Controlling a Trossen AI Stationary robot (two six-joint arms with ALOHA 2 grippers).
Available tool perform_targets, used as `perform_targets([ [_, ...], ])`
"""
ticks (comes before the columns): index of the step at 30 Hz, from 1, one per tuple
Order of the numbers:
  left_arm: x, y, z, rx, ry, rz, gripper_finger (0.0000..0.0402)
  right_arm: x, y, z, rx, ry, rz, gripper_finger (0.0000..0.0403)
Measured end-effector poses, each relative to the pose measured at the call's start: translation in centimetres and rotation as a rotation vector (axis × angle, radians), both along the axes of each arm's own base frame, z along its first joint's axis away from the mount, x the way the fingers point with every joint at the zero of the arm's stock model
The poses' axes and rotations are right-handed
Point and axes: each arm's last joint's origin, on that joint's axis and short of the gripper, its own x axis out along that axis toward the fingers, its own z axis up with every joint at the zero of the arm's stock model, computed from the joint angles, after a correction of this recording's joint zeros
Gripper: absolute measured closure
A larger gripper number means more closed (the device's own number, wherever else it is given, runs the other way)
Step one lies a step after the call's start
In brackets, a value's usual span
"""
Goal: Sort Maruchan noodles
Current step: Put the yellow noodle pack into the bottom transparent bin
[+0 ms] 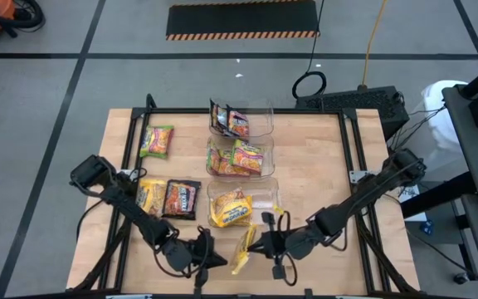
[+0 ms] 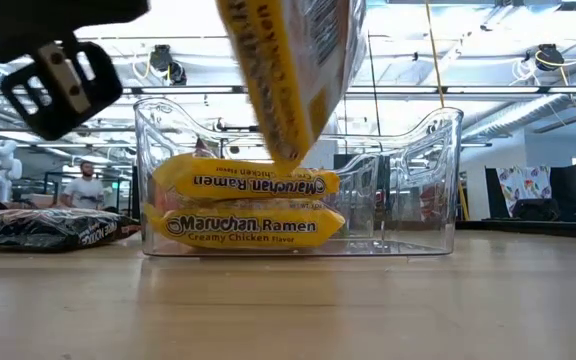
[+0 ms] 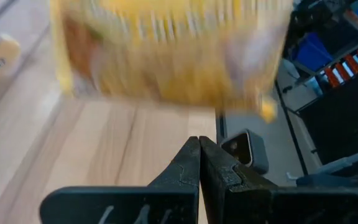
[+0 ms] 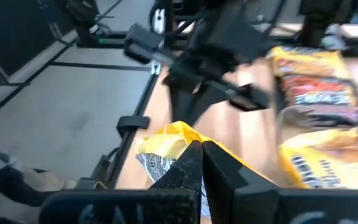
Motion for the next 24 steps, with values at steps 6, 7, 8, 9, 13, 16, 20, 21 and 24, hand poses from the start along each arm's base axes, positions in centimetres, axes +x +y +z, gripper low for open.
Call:
perform_targets([
  [6,-0.9,-0.7,-0.4,-0.002,0.043,-0.015,0.0402,-0.9,-1.7,1.7,-0.071,-0.001,-0.036,0.0403],
  [7,-1.1,-0.8,-0.5,-0.004,0.056,-0.016,0.0402,-0.9,-2.0,1.9,-0.081,0.0,-0.04,0.0403],
  [8,-1.3,-1.0,-0.6,-0.003,0.069,-0.017,0.0402,-0.9,-2.3,2.1,-0.085,-0.003,-0.044,0.0403],
  [9,-1.5,-1.1,-0.7,-0.005,0.084,-0.02,0.0402,-1.0,-2.6,2.2,-0.098,0.006,-0.047,0.0403],
  [13,-2.3,-1.6,-1.1,-0.013,0.138,-0.024,0.0402,-0.8,-3.9,2.0,-0.142,0.051,-0.073,0.0403],
  [16,-2.9,-1.8,-1.4,-0.019,0.175,-0.02,0.0401,-0.6,-4.8,1.6,-0.167,0.099,-0.094,0.0403],
  [20,-3.5,-2.3,-1.6,-0.036,0.202,-0.018,0.0401,-0.5,-6.1,1.4,-0.19,0.142,-0.125,0.0403],
  [21,-3.6,-2.3,-1.6,-0.038,0.208,-0.016,0.0401,-0.6,-6.3,1.5,-0.198,0.148,-0.124,0.0403],
  [24,-3.9,-2.5,-1.7,-0.046,0.218,-0.017,0.0401,-0.9,-6.9,2.5,-0.207,0.111,-0.124,0.0403],
])
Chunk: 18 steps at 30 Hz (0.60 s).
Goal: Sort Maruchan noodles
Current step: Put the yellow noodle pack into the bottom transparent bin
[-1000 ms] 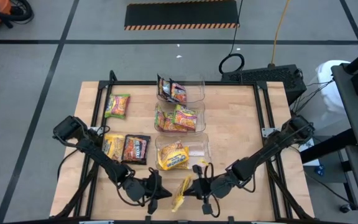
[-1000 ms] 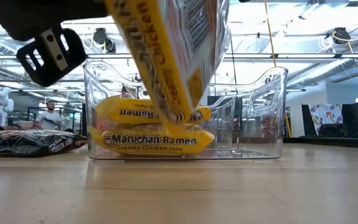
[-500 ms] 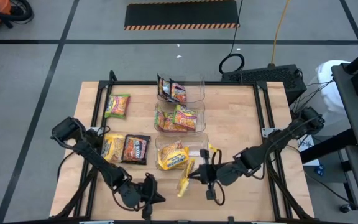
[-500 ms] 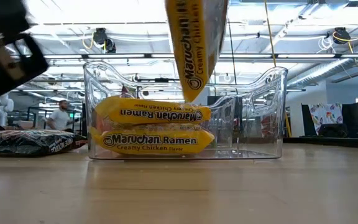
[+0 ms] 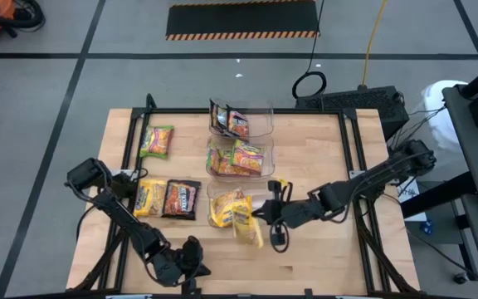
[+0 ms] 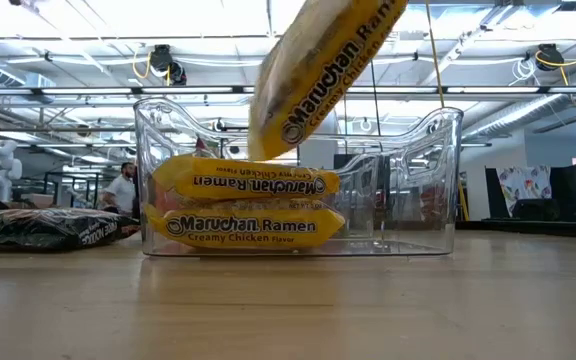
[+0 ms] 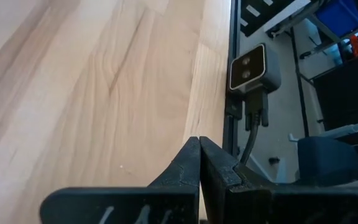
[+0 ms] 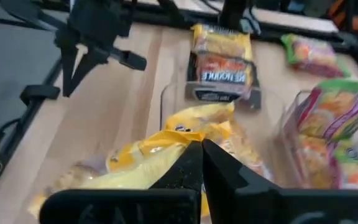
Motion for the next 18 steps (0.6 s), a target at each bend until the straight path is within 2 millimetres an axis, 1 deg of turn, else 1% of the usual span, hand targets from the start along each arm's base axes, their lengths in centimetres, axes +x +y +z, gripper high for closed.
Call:
perform_targets([
  [4,-0.2,-0.1,0.0,-0.001,0.006,-0.003,0.0401,-0.9,-0.6,1.7,-0.003,-0.05,0.007,0.0403],
  [9,-0.2,-0.1,-0.1,0.001,0.013,0.0,0.0401,-2.1,-1.4,3.2,-0.025,-0.083,-0.002,0.0403],
  [11,-0.2,-0.1,-0.1,0.001,0.012,0.0,0.0401,-2.6,-1.7,3.5,-0.042,-0.071,-0.017,0.0403],
  [18,-0.2,-0.1,-0.1,-0.004,0.015,0.004,0.0401,-3.8,-2.4,3.2,-0.077,0.027,-0.044,0.0403],
])
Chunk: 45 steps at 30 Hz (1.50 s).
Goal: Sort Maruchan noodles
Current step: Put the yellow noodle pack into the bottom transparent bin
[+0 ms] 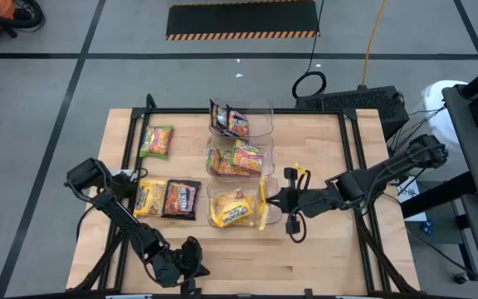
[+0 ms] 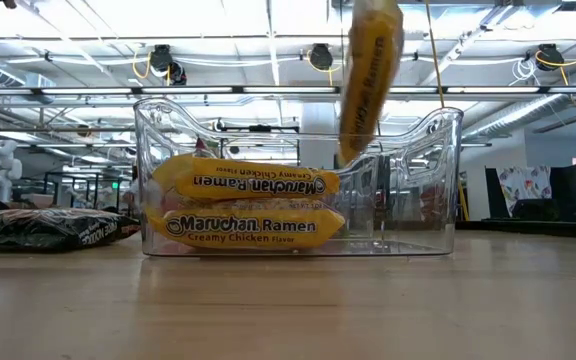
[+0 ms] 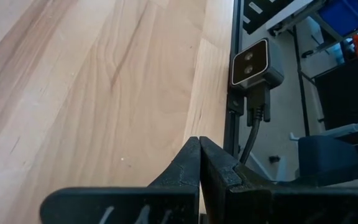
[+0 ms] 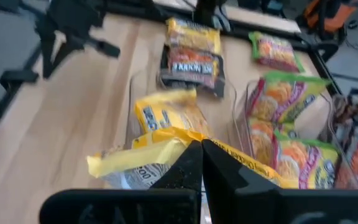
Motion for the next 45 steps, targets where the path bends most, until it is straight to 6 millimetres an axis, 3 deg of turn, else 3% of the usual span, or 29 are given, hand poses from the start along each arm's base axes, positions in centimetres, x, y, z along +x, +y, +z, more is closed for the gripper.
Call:
perform_targets([
  [8,0.0,0.0,0.0,-0.007,0.006,-0.005,0.0401,-0.4,-0.4,-0.9,-0.009,0.086,-0.024,0.0403],
  [19,0.0,-0.1,0.0,-0.024,0.018,-0.02,0.0401,-1.0,-0.5,-4.9,0.059,0.146,-0.024,0.0403],
  [25,-0.1,-0.2,0.0,-0.052,0.036,-0.025,0.0401,-2.1,-1.0,-6.1,0.098,0.11,-0.007,0.0403],
  [37,0.0,-0.2,0.0,-0.068,0.036,-0.024,0.0401,-6.6,-2.9,-5.3,0.129,-0.006,0.011,0.0403],
  [45,0.0,-0.2,0.1,-0.098,0.036,-0.007,0.0401,-8.0,-3.5,-5.4,0.12,-0.032,0.044,0.0403],
])
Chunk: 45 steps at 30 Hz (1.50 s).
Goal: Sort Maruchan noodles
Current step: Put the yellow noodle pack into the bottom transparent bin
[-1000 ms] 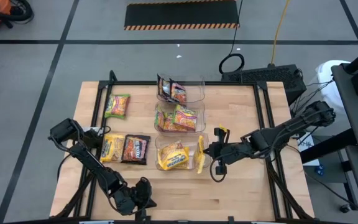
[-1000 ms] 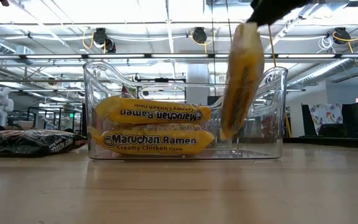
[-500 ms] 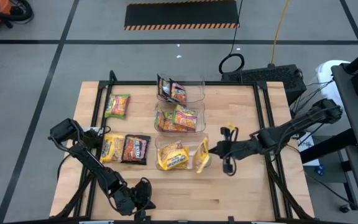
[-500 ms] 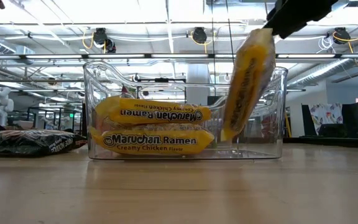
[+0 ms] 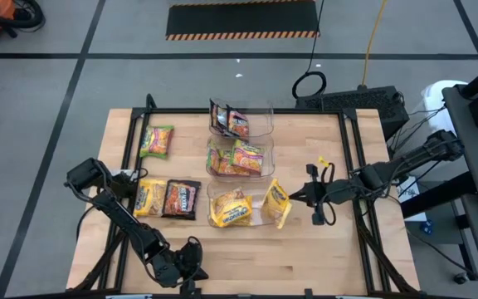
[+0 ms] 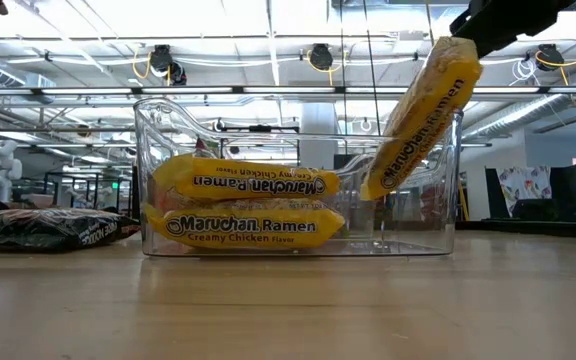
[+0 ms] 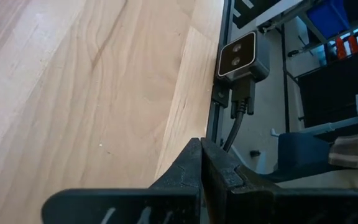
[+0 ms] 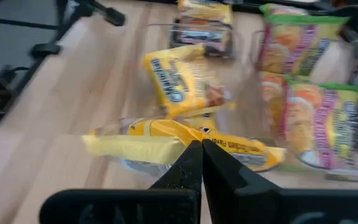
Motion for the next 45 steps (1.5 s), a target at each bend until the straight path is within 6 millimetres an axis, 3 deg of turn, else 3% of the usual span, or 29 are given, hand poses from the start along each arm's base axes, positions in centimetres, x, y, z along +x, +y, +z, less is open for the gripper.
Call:
perform_targets([
  [18,0.0,0.0,0.1,-0.072,0.029,0.05,0.0401,-0.4,-1.0,-3.2,0.049,0.132,0.125,0.0403],
  [45,0.0,0.0,0.1,-0.046,0.017,0.028,0.0401,-0.6,-2.5,0.1,0.117,-0.157,0.075,0.0403],
])
